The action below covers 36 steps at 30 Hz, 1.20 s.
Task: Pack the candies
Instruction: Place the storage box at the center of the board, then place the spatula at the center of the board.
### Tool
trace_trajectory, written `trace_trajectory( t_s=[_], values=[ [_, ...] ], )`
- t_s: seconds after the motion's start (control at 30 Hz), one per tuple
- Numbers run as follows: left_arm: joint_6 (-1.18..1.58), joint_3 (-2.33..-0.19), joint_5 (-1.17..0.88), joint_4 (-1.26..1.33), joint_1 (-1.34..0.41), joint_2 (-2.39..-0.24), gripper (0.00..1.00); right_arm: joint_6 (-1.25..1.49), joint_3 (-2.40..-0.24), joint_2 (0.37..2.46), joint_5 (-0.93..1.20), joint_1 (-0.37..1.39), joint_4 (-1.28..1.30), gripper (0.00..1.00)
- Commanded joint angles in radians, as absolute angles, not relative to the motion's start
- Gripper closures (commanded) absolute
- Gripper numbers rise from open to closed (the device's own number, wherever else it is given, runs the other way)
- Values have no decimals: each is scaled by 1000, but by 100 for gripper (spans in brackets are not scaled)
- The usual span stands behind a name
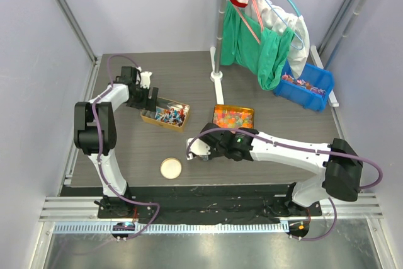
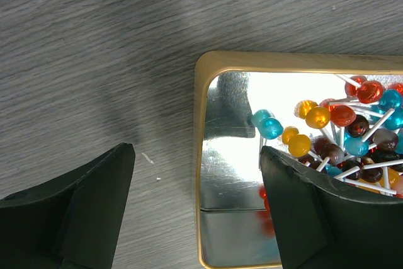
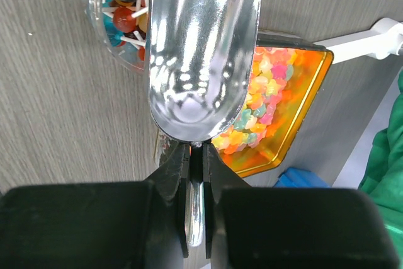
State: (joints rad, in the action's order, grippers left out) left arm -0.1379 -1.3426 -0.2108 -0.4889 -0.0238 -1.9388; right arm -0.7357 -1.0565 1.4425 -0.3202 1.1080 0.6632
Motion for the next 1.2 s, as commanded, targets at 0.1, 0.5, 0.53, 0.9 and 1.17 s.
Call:
trace_trajectory(
  t_s=[0.1, 0.5, 0.53, 0.9, 1.17],
  values=[
    [-137, -1373, -232, -488, -15, -1944, 16, -765, -1062, 1414, -371, 1101, 618, 99],
    [-144, -1371, -221, -485, -15, -1934, 4, -781, -1120, 1367, -485, 974, 562, 99],
    [-144, -1368, -218, -485, -15, -1930, 0, -767, -1118, 1368, -486, 950, 546, 99],
    [-166, -1370, -213, -488, -15, -1847, 0, -669, -970, 1296, -500, 573, 449, 99],
    [-265, -1397, -331, -552, -17, -1755, 0, -644, -841, 1194, -508, 424, 423, 99]
  ],
)
